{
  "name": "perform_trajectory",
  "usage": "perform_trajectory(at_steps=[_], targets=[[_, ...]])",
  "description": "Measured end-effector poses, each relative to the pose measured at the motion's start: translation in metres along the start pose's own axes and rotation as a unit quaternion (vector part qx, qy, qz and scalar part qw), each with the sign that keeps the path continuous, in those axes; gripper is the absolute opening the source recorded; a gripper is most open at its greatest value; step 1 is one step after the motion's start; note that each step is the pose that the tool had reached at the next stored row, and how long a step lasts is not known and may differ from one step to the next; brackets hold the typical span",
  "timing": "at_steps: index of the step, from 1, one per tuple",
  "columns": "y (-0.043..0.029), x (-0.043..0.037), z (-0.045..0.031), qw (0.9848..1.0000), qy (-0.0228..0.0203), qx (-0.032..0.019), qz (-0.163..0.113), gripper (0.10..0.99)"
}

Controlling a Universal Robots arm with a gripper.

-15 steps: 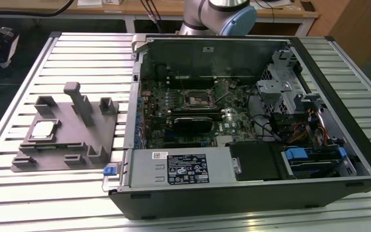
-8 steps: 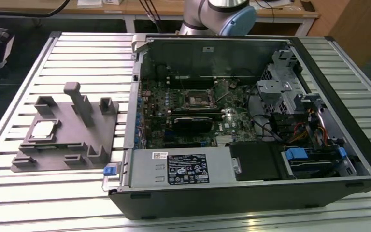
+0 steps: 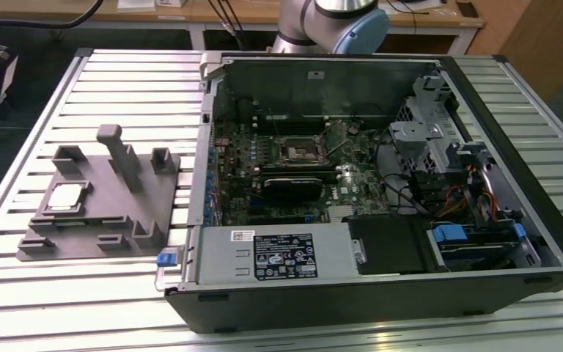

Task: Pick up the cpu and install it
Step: 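Pick up the cpu and move it towards the insertion slot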

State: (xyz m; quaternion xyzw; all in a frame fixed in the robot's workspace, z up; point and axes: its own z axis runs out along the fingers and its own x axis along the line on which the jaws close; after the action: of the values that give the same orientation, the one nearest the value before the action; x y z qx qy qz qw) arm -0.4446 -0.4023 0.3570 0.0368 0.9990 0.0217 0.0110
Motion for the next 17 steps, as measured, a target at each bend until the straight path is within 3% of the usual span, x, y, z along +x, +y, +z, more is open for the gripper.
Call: perform_trajectory(at_steps=[17], targets=[[-0.0001, 0.0002, 0.0033, 1.0000, 0.0000, 0.0007, 0.000, 0.106]])
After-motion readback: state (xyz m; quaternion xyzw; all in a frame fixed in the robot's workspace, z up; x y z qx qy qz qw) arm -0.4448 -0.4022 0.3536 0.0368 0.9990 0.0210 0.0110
